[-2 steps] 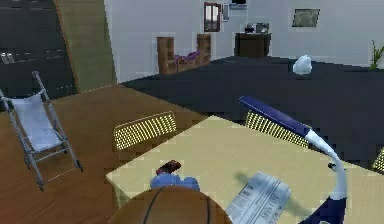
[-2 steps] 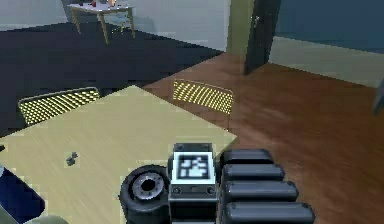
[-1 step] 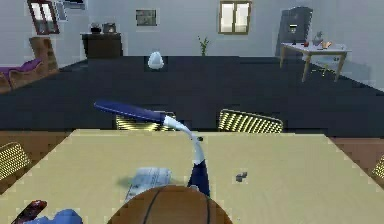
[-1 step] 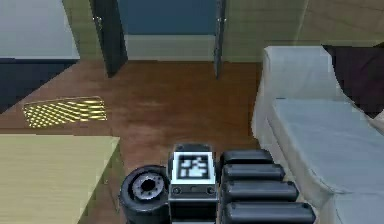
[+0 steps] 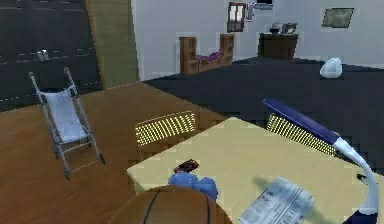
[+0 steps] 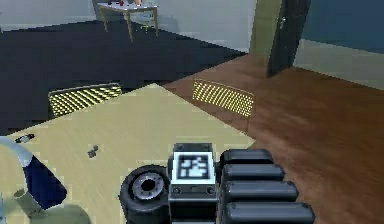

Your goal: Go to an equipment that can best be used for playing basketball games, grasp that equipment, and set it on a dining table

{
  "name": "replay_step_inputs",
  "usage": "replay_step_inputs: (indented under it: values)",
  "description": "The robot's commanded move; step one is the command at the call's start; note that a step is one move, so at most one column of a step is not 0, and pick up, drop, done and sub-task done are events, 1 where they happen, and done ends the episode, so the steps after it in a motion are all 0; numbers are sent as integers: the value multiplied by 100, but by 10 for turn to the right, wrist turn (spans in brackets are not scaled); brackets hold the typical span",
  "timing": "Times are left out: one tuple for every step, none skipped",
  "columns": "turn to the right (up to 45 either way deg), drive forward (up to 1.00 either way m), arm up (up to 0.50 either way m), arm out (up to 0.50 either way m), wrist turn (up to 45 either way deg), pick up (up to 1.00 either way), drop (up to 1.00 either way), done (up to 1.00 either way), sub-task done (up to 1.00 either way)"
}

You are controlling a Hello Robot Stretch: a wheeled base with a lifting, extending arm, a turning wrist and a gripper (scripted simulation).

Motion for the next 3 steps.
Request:
replay_step_inputs:
  values:
    - [-300,0,0,0,0,0,0,0,0]
    - [0,0,0,38,0,0,0,0,0]
    - [0,0,0,0,450,0,0,0,0]
